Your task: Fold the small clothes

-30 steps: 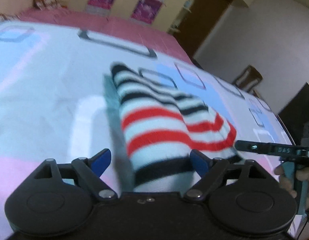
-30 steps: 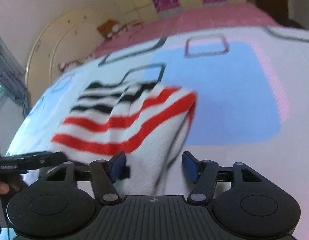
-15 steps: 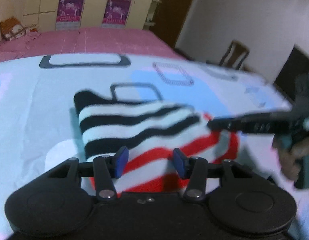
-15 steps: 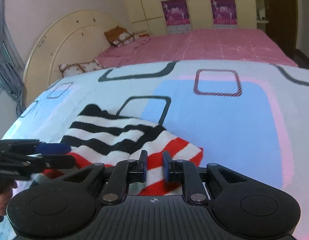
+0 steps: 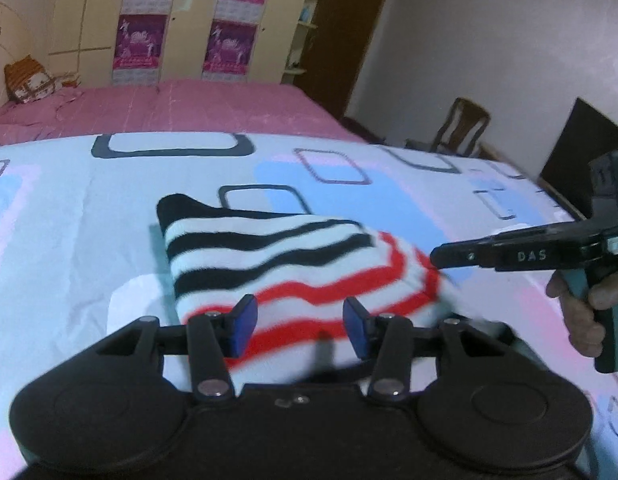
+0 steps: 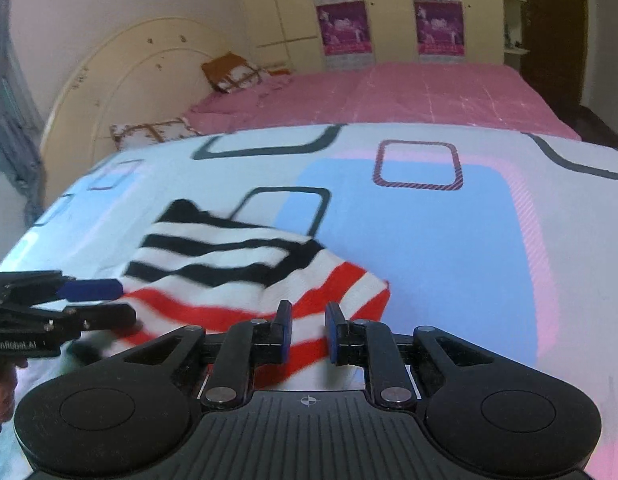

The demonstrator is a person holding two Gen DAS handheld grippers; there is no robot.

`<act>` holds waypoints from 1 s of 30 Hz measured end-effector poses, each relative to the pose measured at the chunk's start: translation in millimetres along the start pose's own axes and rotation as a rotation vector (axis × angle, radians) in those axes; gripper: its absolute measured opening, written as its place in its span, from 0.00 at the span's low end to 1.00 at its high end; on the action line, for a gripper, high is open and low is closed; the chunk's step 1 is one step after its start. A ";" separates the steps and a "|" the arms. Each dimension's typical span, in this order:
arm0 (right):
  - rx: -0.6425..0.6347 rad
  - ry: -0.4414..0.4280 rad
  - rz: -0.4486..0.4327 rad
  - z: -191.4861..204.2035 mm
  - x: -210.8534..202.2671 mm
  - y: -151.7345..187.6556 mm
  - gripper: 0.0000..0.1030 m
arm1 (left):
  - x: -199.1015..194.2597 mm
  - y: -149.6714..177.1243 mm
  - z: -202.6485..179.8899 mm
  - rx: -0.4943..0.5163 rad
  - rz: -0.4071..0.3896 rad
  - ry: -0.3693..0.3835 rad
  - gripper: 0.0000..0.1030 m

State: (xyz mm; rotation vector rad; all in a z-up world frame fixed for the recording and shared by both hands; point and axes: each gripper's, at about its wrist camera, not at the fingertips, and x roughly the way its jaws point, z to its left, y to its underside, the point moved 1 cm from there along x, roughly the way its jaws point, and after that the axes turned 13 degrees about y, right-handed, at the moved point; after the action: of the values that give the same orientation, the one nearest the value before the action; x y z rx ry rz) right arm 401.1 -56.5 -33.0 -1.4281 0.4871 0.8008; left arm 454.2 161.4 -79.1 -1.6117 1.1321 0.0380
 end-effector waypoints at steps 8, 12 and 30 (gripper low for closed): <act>-0.066 -0.051 0.029 9.2 -26.6 38.4 0.17 | -6.0 29.1 -29.1 0.080 0.052 0.007 0.39; -0.081 -0.006 0.061 7.3 -10.9 53.9 0.16 | -2.3 34.5 -28.7 0.093 0.052 -0.004 0.39; -0.015 -0.005 0.122 17.9 -53.0 110.6 0.16 | -37.9 89.5 -42.6 0.057 0.083 -0.119 0.39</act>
State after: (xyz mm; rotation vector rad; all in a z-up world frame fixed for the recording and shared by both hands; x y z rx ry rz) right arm 282.0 -54.1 -67.2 -1.4203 0.5695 0.9073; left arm 352.1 158.9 -107.7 -1.4919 1.0978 0.1529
